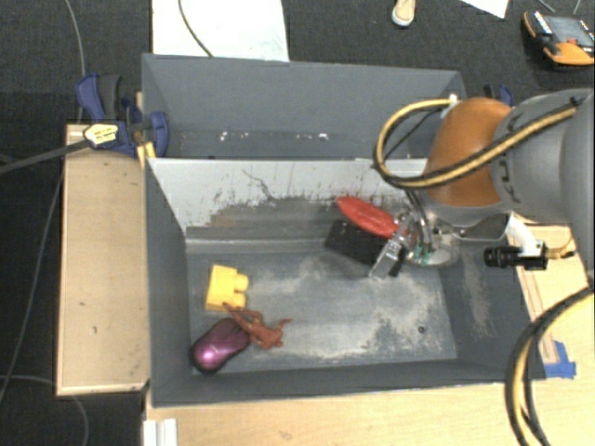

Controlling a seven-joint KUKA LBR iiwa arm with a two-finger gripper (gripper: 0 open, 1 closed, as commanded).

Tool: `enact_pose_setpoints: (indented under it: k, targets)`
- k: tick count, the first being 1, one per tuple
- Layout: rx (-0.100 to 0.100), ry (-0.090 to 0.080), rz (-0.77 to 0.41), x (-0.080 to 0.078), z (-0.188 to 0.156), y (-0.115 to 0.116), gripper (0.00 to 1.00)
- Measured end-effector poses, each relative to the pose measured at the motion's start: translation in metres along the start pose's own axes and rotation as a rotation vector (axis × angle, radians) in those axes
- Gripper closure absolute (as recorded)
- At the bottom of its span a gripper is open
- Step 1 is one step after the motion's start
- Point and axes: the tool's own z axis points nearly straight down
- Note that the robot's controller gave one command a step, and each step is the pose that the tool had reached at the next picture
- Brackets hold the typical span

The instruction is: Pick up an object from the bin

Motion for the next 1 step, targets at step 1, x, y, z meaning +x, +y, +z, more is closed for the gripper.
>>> enact_pose_setpoints:
  k: [1]
  targets:
    - [0.000,0.001,-0.002,0.0002,-0.0197,-0.0001,1.00]
